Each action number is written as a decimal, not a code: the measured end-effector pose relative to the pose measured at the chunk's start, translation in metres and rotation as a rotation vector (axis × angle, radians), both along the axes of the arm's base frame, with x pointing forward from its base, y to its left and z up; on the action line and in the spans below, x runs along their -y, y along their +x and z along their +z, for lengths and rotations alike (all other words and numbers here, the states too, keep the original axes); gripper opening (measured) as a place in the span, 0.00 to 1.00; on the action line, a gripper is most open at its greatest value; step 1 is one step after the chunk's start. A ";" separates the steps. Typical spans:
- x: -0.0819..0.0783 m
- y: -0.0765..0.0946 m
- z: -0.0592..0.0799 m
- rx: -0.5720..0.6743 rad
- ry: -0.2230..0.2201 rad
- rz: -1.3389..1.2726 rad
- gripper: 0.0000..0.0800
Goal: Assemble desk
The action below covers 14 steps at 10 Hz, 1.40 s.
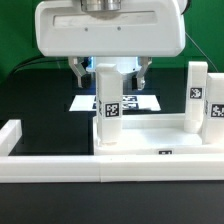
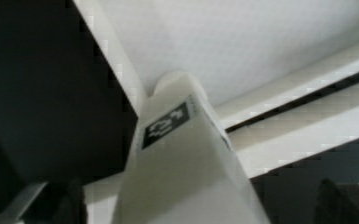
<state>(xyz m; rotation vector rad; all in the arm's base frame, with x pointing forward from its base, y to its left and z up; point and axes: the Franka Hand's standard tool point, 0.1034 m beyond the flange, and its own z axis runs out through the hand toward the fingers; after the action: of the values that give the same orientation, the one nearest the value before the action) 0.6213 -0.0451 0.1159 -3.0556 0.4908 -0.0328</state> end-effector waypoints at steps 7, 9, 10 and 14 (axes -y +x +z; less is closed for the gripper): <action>0.004 0.003 0.000 0.034 -0.050 0.509 0.66; 0.004 0.003 0.000 0.034 -0.050 0.507 0.36; 0.004 0.003 0.000 0.034 -0.050 0.507 0.36; 0.004 0.003 0.000 0.034 -0.043 0.430 0.36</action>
Offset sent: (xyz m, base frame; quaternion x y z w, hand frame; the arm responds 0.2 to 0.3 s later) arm 0.0033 0.0012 0.0009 -0.0175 0.0086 -0.2059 0.9784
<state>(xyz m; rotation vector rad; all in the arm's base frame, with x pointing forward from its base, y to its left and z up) 0.6244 -0.0493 0.1159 -3.1226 -0.1766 -0.0793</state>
